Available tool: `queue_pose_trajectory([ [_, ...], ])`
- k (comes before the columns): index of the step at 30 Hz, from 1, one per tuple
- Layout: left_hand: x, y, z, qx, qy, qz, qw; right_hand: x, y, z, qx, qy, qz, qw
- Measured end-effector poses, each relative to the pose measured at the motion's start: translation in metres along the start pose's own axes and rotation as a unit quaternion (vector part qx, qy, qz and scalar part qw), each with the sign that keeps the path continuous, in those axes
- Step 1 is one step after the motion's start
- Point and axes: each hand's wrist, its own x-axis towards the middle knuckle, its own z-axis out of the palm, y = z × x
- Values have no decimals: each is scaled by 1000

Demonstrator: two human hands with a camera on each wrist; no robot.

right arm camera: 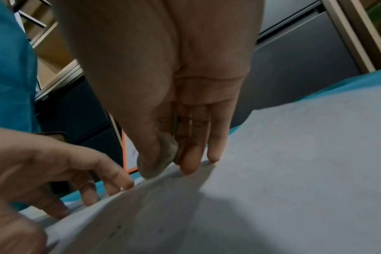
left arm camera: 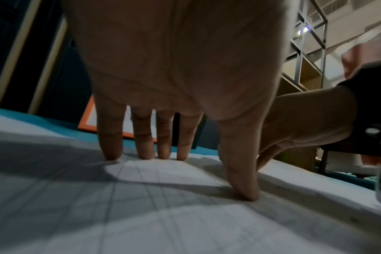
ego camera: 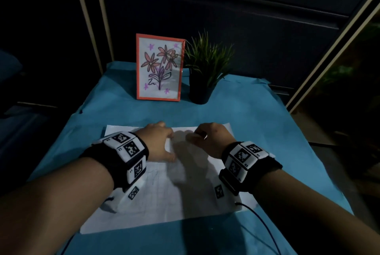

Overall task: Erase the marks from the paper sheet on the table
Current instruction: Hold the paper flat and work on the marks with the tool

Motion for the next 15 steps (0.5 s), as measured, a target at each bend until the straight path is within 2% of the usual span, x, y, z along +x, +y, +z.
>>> queue_pose_trajectory([
  [5, 3, 0, 5, 33, -26, -18, 999, 3, 2, 6, -40, -42, 3, 998],
  [12, 3, -4, 6, 19, -16, -25, 999, 28, -18, 2, -125, -51, -33, 990],
  [15, 4, -4, 6, 21, -11, -23, 999, 29, -18, 3, -152, -76, -46, 984],
])
